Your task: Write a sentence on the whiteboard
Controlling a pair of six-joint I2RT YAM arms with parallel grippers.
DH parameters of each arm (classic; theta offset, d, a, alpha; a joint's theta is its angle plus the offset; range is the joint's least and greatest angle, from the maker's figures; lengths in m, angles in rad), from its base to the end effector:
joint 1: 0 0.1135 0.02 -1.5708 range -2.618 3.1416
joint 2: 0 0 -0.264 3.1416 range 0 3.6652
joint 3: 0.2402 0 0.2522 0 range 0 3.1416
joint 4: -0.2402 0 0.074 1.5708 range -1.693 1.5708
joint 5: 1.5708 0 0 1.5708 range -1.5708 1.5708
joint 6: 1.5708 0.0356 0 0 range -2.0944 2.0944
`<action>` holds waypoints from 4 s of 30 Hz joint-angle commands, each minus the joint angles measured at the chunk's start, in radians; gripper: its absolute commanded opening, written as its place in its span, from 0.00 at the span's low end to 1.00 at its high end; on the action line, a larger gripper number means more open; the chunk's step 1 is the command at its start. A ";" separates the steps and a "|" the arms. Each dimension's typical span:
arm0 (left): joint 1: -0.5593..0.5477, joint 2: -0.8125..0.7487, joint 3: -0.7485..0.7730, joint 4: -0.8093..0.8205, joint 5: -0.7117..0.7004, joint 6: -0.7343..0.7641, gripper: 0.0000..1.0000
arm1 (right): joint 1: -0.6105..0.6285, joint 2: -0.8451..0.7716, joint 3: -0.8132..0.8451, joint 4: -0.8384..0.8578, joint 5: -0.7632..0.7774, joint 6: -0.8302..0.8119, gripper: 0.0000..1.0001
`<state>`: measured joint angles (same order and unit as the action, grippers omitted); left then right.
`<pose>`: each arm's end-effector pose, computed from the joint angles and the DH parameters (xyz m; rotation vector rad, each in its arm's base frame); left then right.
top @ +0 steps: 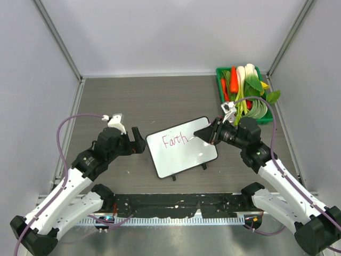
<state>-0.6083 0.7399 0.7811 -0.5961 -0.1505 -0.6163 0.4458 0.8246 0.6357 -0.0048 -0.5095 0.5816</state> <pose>0.1344 -0.0871 0.3040 -0.0997 2.1689 -0.5602 0.1691 0.1001 0.3001 -0.2709 1.8787 1.1715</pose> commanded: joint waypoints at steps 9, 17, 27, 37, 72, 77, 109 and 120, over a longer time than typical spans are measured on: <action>0.168 -0.065 -0.267 0.298 0.321 -0.155 1.00 | -0.027 -0.054 -0.027 -0.032 0.051 -0.029 0.02; 0.216 -0.020 -0.293 0.367 0.417 -0.146 1.00 | -0.030 -0.056 -0.051 -0.029 0.063 -0.028 0.02; 0.231 -0.010 -0.301 0.380 0.454 -0.129 0.99 | -0.033 -0.044 -0.042 -0.020 0.068 -0.029 0.01; 0.248 -0.010 -0.304 0.375 0.460 -0.108 0.97 | -0.032 -0.035 -0.051 -0.001 0.068 -0.023 0.02; 0.283 0.375 -0.356 0.740 0.599 0.056 0.38 | -0.033 0.022 -0.044 0.029 0.118 -0.106 0.01; 0.285 0.360 -0.359 0.714 0.542 0.099 0.29 | -0.033 0.038 -0.022 0.014 0.169 -0.143 0.01; 0.285 0.274 -0.427 0.777 0.562 0.098 0.23 | 0.309 0.177 0.022 0.181 0.773 -0.287 0.02; 0.283 0.279 -0.427 0.780 0.569 0.093 0.18 | 0.314 0.223 0.024 0.223 0.763 -0.266 0.01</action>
<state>-0.3382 1.0180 0.3740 0.1989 0.5087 -0.5926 0.7517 1.0481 0.6189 0.1406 0.2253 0.3126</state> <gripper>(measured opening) 0.325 0.200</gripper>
